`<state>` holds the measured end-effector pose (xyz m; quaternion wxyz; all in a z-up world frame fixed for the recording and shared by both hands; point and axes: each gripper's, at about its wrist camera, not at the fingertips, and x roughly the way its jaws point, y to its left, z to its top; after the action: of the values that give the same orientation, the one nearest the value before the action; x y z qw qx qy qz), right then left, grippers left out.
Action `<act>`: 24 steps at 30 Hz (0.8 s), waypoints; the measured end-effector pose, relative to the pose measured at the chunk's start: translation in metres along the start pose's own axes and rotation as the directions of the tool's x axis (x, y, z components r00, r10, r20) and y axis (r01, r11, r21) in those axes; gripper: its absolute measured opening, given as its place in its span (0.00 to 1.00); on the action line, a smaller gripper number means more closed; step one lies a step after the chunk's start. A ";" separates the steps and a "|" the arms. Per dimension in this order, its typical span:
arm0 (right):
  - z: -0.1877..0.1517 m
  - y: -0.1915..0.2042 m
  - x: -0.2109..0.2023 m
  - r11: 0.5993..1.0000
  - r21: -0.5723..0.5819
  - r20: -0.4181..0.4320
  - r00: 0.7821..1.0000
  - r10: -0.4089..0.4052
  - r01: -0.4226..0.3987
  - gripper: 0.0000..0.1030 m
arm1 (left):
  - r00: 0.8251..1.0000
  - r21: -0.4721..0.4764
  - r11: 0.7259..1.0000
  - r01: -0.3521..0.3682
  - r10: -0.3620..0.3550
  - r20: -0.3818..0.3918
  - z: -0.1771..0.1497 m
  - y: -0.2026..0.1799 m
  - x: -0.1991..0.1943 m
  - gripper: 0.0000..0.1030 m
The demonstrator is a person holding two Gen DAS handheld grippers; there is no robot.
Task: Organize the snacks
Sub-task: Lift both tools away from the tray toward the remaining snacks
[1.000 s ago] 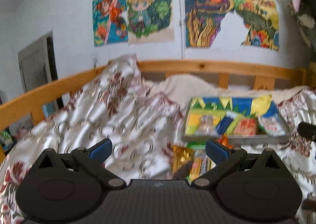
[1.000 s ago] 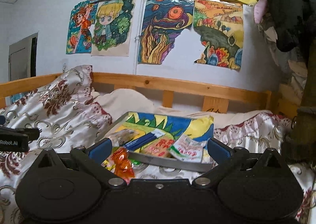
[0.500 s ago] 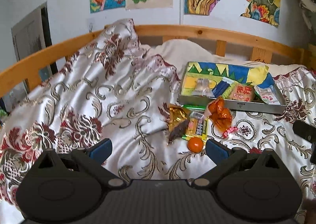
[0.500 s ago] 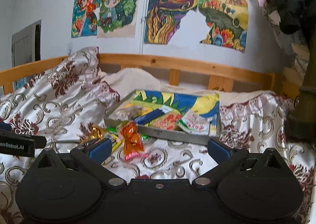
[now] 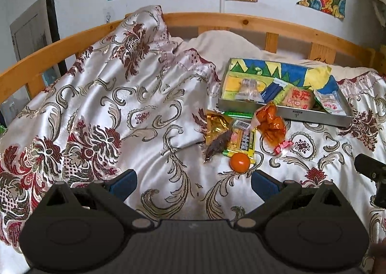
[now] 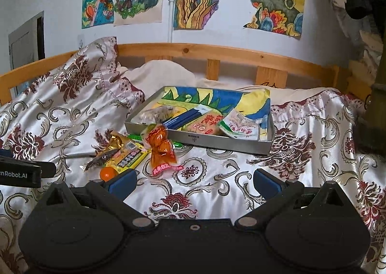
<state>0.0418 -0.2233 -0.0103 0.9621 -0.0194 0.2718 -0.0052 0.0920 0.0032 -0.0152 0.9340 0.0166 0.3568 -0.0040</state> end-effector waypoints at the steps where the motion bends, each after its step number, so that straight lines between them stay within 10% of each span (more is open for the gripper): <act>1: 0.000 0.000 0.001 1.000 -0.001 -0.005 1.000 0.000 0.000 0.99 | 1.000 -0.001 1.000 0.001 -0.001 -0.005 0.000 0.000 0.001 0.99; 24: 0.008 0.006 0.032 0.998 -0.008 -0.108 0.992 0.066 -0.068 0.99 | 0.995 -0.028 0.999 0.028 -0.031 -0.099 0.002 -0.003 0.031 0.99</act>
<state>0.0731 -0.2172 -0.0199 0.9456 -0.0154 0.3237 0.0276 0.1162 0.0002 -0.0349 0.9150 -0.0009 0.4032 -0.0122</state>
